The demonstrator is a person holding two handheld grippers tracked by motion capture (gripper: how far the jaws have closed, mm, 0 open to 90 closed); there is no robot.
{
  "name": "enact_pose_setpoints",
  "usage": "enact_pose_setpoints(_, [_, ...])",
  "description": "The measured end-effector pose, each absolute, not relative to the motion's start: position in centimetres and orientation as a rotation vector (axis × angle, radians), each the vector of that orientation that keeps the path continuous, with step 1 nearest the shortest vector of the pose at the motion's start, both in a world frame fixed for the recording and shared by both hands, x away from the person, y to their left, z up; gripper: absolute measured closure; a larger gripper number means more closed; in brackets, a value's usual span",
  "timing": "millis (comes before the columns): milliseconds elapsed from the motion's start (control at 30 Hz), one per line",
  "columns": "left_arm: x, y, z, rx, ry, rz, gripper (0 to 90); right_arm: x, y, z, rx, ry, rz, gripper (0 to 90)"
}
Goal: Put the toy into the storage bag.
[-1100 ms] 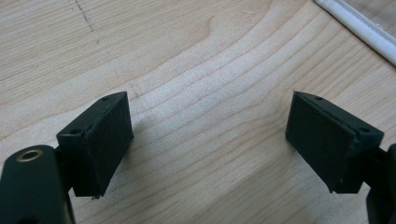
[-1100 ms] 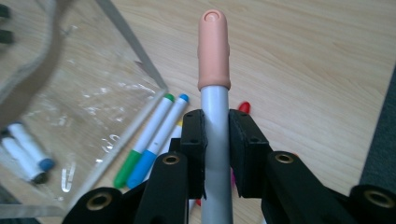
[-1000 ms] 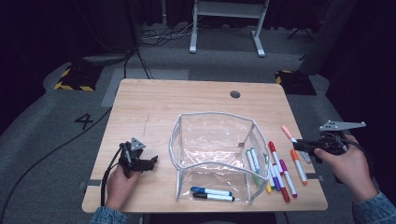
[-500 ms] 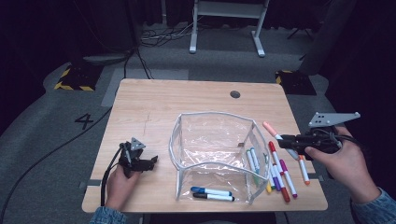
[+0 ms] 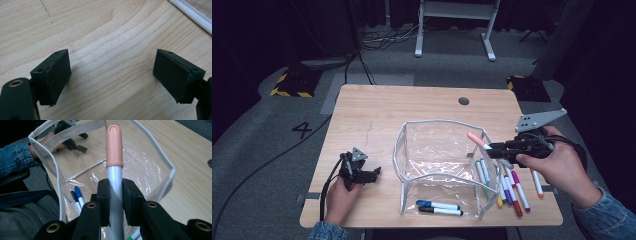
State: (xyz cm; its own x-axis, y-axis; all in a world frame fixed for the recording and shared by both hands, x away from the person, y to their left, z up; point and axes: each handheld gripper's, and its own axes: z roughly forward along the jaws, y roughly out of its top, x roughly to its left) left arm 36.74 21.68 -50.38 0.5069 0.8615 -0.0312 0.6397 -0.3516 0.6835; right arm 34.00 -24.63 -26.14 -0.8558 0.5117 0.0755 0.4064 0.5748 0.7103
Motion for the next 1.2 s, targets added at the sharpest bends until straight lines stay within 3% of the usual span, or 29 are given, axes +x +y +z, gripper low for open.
enact_pose_setpoints(633, [36.7, 21.7, -50.4, 2.108, 1.223, 0.445, 14.9, 35.6, -16.9, -28.6, 0.581, 2.877, 1.089, 76.9])
enact_pose_setpoints(1200, [36.7, 21.7, -50.4, 2.108, 1.223, 0.445, 14.9, 36.8, -14.1, -32.1, 0.538, 3.013, 0.959, 76.9])
